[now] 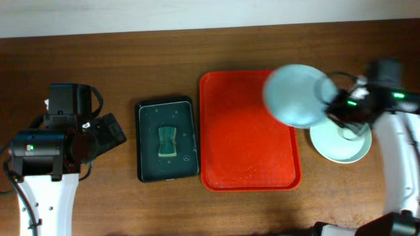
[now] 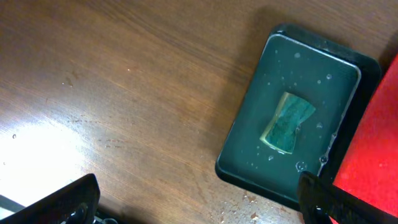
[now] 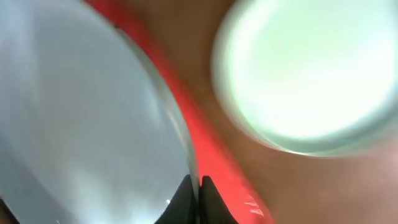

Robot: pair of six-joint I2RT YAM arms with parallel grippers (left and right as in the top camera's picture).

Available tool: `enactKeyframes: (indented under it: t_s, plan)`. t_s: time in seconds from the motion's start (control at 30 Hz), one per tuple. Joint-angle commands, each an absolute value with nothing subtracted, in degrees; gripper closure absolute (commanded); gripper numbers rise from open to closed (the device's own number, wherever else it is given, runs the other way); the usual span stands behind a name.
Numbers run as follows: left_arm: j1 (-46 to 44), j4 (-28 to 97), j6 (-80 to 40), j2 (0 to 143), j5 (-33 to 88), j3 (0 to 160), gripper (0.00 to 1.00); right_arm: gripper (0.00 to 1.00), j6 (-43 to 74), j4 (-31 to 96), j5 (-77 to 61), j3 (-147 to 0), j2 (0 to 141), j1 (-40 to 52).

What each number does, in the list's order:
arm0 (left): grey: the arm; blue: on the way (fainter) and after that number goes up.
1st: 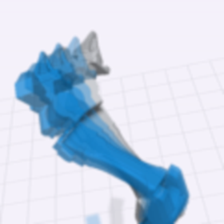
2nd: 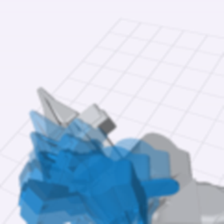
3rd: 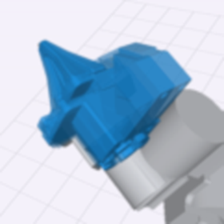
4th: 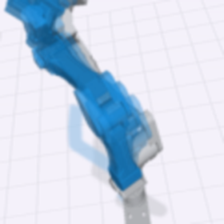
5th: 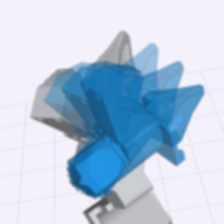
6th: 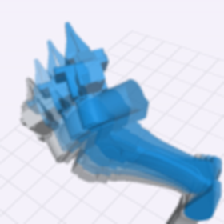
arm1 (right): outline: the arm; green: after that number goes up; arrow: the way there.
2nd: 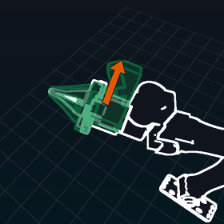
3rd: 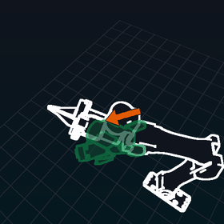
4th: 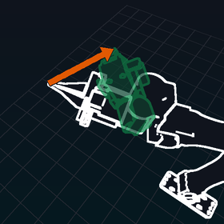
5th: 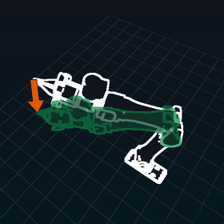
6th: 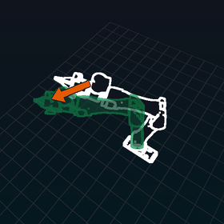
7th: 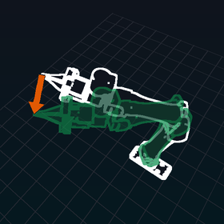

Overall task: Clean dirty plates on tray and stack at the side
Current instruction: 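Carry the plate right and stack it on the plate pile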

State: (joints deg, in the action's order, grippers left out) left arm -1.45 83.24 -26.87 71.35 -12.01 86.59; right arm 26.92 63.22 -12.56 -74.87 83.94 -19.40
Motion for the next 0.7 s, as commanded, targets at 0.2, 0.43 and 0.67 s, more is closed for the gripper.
enactKeyframes:
  t_s: [0.2, 0.43, 0.67]
  plan:
    - [-1.2, 83.2, -27.6, 71.1, -11.8, 87.3, 0.01, 0.96, 23.0, 64.9, -9.7, -71.2, 92.6, -43.7]
    - [-1.2, 83.2, -27.6, 71.1, -11.8, 87.3, 0.01, 0.83, 18.1, 61.7, -11.6, -71.0, 98.0, -40.3]
    - [-1.2, 83.2, -27.6, 71.1, -11.8, 87.3, 0.01, 0.52, 19.8, 62.6, -12.2, -72.5, 89.9, -36.2]
